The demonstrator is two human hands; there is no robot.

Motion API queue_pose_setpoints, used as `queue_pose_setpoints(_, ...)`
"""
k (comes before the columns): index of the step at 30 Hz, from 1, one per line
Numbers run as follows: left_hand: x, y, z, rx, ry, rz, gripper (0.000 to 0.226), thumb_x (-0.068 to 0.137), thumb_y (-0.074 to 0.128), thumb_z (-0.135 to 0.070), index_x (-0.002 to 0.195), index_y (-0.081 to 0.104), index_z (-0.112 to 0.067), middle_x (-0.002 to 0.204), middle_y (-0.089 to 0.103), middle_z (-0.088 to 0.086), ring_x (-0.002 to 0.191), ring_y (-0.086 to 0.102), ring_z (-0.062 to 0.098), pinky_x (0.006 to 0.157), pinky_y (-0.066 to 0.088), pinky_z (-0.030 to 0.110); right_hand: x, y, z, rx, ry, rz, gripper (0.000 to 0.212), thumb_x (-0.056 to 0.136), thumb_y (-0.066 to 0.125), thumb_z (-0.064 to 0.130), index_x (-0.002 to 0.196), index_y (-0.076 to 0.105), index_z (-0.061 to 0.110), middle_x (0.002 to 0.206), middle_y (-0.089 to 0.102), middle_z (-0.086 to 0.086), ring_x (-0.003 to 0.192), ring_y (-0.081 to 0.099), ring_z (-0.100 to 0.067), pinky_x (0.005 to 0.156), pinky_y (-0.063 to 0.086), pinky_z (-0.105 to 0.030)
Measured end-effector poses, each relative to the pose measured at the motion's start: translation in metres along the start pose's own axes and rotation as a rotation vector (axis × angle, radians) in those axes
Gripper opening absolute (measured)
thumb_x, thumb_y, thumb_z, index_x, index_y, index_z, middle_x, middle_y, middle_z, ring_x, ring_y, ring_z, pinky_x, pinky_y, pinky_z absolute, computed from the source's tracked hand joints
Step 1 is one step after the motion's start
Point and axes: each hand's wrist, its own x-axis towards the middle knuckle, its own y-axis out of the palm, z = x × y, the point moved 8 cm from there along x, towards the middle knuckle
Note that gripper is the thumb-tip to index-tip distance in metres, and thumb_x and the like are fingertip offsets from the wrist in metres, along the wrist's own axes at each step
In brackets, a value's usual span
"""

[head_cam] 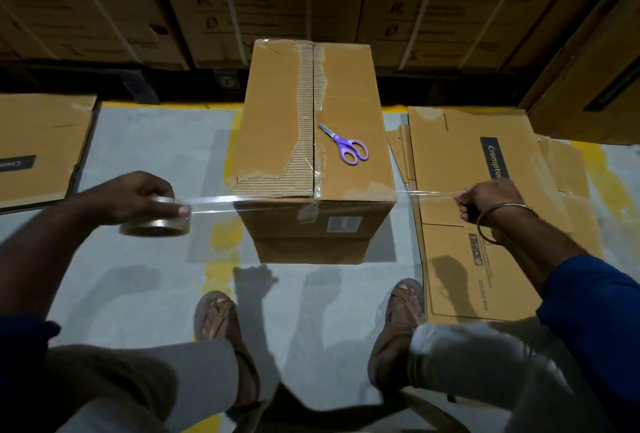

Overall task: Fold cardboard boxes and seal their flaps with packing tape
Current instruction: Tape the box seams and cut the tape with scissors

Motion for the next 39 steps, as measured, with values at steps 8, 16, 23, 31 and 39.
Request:
queue_pose_setpoints(8,0.028,-0.002,0.01,0.036,0.033,-0.096,0.073,0.051,0.06,-0.088,0.077,0.074,-0.02,0.078,0.072,0.001,0.078,0.068,0.023,0.065,0.048,0.034,0.012,0.01,-0.003,-0.024,-0.033,-0.066,0.011,0.094,0.059,-0.01,0.086,0.066,-0.008,0.072,0.058,-0.018,0.059,0.053,-0.024,0.06,0.049,-0.037)
queue_pose_setpoints(16,0.055,0.004,0.033,0.042,0.007,-0.066,0.072,0.05,0.059,-0.085,0.075,0.074,-0.019,0.076,0.072,0.002,0.077,0.067,0.023,0.065,0.046,0.033,0.037,0.03,-0.005,-0.083,-0.055,-0.05,0.01,0.094,0.064,-0.004,0.085,0.069,-0.006,0.077,0.061,-0.018,0.067,0.057,-0.027,0.065,0.053,-0.038)
queue_pose_setpoints(23,0.081,0.013,0.049,0.072,-0.004,-0.064,0.074,0.049,0.056,-0.088,0.081,0.074,-0.023,0.084,0.073,0.0,0.083,0.066,0.02,0.069,0.048,0.034,0.064,0.059,-0.033,-0.099,0.042,-0.07,0.006,0.087,0.065,-0.005,0.085,0.071,-0.007,0.079,0.066,-0.024,0.065,0.062,-0.033,0.067,0.057,-0.044)
queue_pose_setpoints(31,0.101,0.022,0.05,0.122,0.038,-0.037,0.059,0.07,0.065,-0.081,0.117,0.067,-0.044,0.112,0.071,-0.001,0.103,0.067,0.022,0.083,0.047,0.037,0.058,0.125,-0.069,0.198,0.177,0.047,0.02,0.093,0.057,-0.015,0.08,0.067,-0.004,0.079,0.062,-0.019,0.062,0.057,-0.022,0.06,0.056,-0.032)
queue_pose_setpoints(39,0.102,0.026,0.044,0.132,0.053,-0.047,0.021,0.081,0.074,-0.055,0.097,0.075,-0.041,0.105,0.074,-0.006,0.095,0.067,0.017,0.081,0.046,0.036,0.054,0.137,-0.078,0.263,0.189,0.139,0.032,0.096,0.062,-0.005,0.122,0.056,0.013,0.11,0.061,-0.018,0.099,0.063,-0.03,0.088,0.06,-0.045)
